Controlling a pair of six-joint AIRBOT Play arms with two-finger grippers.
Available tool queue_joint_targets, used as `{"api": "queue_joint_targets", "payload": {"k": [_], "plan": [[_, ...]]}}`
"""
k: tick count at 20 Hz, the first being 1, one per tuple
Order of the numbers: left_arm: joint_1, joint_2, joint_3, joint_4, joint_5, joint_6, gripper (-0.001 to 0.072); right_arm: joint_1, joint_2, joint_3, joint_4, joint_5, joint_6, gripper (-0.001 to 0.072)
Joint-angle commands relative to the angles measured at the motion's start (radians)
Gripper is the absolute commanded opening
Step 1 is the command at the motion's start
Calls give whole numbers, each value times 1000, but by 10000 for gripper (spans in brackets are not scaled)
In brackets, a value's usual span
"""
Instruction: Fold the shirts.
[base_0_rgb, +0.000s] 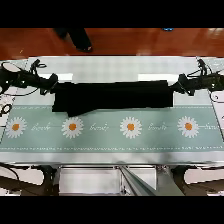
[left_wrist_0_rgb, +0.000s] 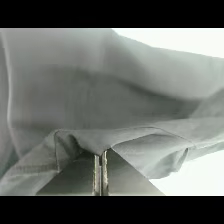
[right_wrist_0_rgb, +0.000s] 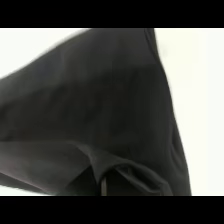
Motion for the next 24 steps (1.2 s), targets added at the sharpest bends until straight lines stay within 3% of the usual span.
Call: {"api": "queue_joint_targets", "payload": {"k": [1,11,12,13,14,19,22,24], "plan": [[-6,-109,149,-5,-2,-38,20,23,-99,108,5,-13,31,24],[-36,-243,282,-6,-11,-31,23,24,-183,135,7,-47,37,26],[-35,-245,282,-6,-11,-42,112,24,-188,135,5,-55,38,178],[-35,-243,283,-6,-20,-60,353,24,-189,135,5,-58,39,425],[-30,-243,295,-4,-50,-69,498,23,-186,142,4,-47,40,423],[76,-121,354,10,-177,-50,500,-130,-87,288,-58,184,61,423],[97,92,268,18,-182,43,500,-258,36,224,-158,150,59,423],[59,296,82,18,-72,103,500,-302,86,84,-159,66,57,423]]}}
